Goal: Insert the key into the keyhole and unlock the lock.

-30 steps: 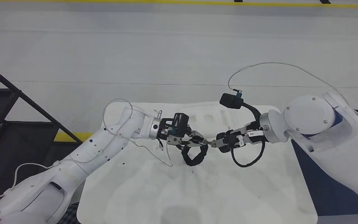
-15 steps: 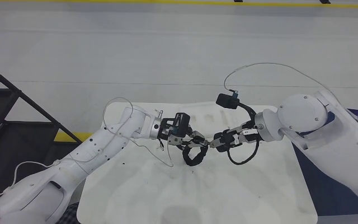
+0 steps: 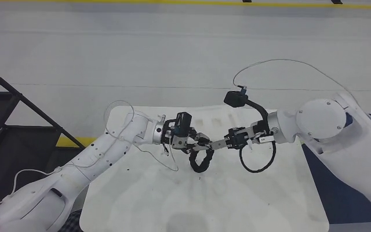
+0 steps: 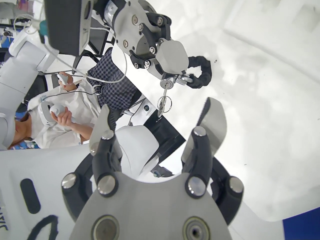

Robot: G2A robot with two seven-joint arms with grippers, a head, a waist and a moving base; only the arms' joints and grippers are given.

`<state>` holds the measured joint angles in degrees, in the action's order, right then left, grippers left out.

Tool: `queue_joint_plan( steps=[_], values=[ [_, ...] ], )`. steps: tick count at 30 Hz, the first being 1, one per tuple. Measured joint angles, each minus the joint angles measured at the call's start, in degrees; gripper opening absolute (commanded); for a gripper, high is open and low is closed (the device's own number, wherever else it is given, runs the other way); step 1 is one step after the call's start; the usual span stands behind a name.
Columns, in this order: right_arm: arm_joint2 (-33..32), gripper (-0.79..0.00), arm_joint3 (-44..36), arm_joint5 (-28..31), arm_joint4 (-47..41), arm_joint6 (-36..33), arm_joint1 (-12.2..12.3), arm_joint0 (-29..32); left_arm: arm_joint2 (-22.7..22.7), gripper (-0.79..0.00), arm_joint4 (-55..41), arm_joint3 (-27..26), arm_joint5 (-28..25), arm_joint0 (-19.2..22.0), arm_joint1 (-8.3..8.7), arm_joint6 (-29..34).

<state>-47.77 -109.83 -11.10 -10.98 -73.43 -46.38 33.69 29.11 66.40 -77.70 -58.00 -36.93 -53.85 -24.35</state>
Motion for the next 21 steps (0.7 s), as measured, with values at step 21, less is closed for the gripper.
queue_joint_plan(
  steps=[21],
  values=[
    [-8.04, 0.000, -3.47, 31.81, 24.85, 16.49, 2.90, 17.51, -15.65, -0.785, -33.35, -5.01, 0.00, 12.64, 6.59, 23.38]
  ],
)
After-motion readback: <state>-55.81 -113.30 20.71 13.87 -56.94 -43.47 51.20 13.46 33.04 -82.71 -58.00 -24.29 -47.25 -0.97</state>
